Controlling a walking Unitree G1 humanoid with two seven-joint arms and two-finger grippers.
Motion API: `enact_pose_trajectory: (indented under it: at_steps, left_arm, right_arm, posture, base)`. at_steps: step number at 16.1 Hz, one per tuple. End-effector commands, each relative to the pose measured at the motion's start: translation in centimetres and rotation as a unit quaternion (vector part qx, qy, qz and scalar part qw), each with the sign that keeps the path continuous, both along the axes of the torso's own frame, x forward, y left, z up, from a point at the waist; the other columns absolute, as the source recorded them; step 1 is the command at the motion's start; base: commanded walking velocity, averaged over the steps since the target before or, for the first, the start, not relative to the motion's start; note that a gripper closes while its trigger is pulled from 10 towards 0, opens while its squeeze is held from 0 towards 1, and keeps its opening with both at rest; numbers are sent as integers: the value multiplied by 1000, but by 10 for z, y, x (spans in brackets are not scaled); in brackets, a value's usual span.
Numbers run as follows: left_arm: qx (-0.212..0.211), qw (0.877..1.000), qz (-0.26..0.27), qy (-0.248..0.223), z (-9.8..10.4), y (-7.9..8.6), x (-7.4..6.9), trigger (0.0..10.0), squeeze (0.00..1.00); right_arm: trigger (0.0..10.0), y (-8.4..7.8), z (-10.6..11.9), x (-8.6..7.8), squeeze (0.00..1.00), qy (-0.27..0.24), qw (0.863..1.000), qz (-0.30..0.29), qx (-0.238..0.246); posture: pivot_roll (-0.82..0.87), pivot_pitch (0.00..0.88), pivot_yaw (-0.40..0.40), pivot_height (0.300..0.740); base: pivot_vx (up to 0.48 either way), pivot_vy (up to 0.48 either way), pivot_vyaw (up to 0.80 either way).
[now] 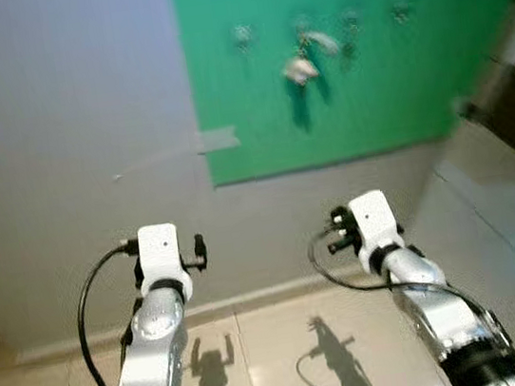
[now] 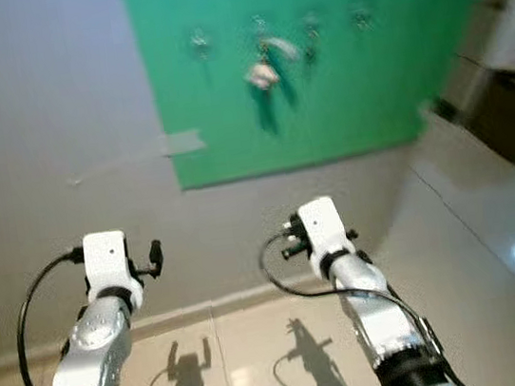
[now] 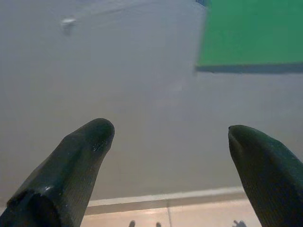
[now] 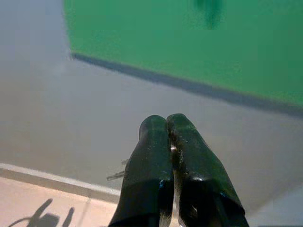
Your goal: Hang keys on a hook
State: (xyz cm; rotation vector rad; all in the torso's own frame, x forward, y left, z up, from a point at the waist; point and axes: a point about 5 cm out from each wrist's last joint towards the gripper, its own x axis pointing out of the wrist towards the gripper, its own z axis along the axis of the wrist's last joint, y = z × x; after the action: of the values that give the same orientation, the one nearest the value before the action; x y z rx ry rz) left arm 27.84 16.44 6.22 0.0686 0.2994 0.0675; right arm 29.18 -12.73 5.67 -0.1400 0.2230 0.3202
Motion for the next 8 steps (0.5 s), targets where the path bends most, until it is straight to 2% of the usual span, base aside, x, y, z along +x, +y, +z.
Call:
enact_pose_trajectory:
  at_steps: [1, 3, 8]
  left_arm:
    - [7, 1000, 12, -1, 2, 6, 0, 10000, 0]
    - [4, 1000, 17, -3, 2, 7, 1, 10000, 0]
    - [9, 1000, 16, -4, 3, 6, 1, 10000, 0]
  right_arm:
    - [10000, 6, 3, 1, 0, -2, 1000, 9, 4]
    - [10000, 8, 2, 1, 0, 1, 1000, 10, 5]
    - [10000, 8, 1, -1, 0, 6, 1000, 8, 4]
  posture:
    - [-34, 0, -15, 740]
    - [-33, 0, -16, 740]
    - [-36, 0, -12, 740]
  base:
    - [330, -345, 738]
    - [343, -330, 738]
    - [376, -293, 0]
